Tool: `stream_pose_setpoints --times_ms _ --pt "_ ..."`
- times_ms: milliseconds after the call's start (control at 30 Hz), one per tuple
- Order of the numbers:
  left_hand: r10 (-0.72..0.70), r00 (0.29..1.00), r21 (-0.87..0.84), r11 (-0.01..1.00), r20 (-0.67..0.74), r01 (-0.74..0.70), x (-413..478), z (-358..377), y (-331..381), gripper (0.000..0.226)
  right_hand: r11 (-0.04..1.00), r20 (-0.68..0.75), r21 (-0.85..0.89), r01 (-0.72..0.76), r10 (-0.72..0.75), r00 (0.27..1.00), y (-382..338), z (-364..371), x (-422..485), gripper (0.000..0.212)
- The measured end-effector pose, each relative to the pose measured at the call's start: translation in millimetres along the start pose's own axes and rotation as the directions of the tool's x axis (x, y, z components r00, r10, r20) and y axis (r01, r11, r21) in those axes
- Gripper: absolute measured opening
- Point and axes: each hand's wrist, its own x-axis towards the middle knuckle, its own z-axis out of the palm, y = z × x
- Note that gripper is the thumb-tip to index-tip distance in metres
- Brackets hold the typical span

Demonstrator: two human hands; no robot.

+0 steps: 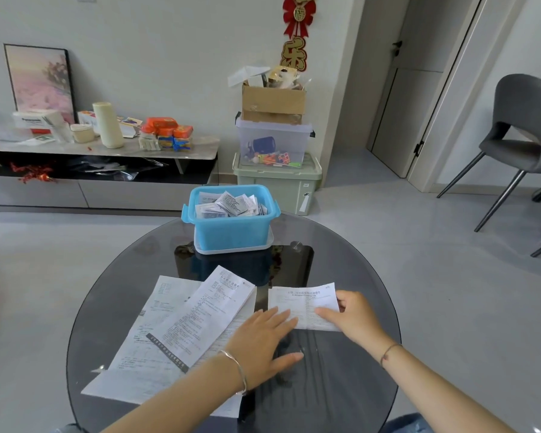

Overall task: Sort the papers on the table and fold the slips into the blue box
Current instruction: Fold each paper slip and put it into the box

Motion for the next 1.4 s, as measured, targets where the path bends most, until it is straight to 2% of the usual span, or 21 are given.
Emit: stream_pose_setpoints --times_ms 233,333,433,633,733,767,833,900,933,1000,1100,1233,1400 --pt "0.006 1.0 -0.006 1.0 0.028 -0.006 -5 4 4 0.075 0.999 -0.077 -0.028 -0.031 0.029 0.997 1 7 6 0.012" --pt "0.015 1.0 -0.013 1.0 0.027 -0.015 -7 4 5 0.099 0.996 -0.099 -0.074 -0.039 0.031 0.995 1 8 6 0.018" --pt "0.016 0.999 -0.002 1.0 0.028 -0.016 -7 6 5 0.106 0.996 -0.125 -0.075 -0.042 0.032 0.992 2 8 8 0.028" --pt "0.011 0.998 0.033 0.999 0.057 -0.013 -7 3 8 0.106 0.991 -0.173 -0.121 -0.055 0.033 0.984 -1 12 8 0.035" --pt "-0.006 0.996 0.081 0.997 0.086 -0.001 -5 2 9 0.085 0.985 -0.187 -0.164 -0.059 0.028 0.982 -6 11 3 0.029" --pt "-0.01 0.996 0.087 0.996 0.09 0.002 -5 2 9 0.078 0.973 -0.212 -0.229 -0.025 -0.024 0.977 -9 10 1 0.028" --pt "-0.011 0.996 0.095 0.996 0.089 0.002 -5 1 9 0.074 0.882 -0.254 -0.452 0.134 -0.272 0.928 -13 8 -5 0.026" --pt "-0.005 0.996 0.097 0.995 0.089 -0.004 -4 0 8 0.074 0.737 -0.19 -0.599 0.312 -0.51 0.839 -16 11 -12 0.017" --pt "-0.002 0.996 0.096 0.995 0.089 -0.006 -4 0 7 0.074 0.684 -0.127 -0.619 0.386 -0.573 0.81 -16 14 -17 0.012" --pt "0.0 0.996 0.101 0.995 0.091 -0.009 -5 1 6 0.074 0.623 0.014 -0.612 0.486 -0.606 0.795 -16 21 -27 0.024" --pt "0.003 0.996 0.106 0.994 0.089 -0.013 -4 0 7 0.074 0.589 0.161 -0.604 0.537 -0.569 0.806 -13 30 -37 0.033" --pt "0.017 0.996 0.1 0.995 0.091 -0.026 -3 -4 7 0.072 0.546 0.141 -0.633 0.549 -0.616 0.775 -7 31 -44 0.035" --pt "0.025 0.996 0.128 0.991 0.091 -0.037 -5 -11 10 0.074 0.424 0.183 -0.674 0.605 -0.697 0.693 3 25 -48 0.034"
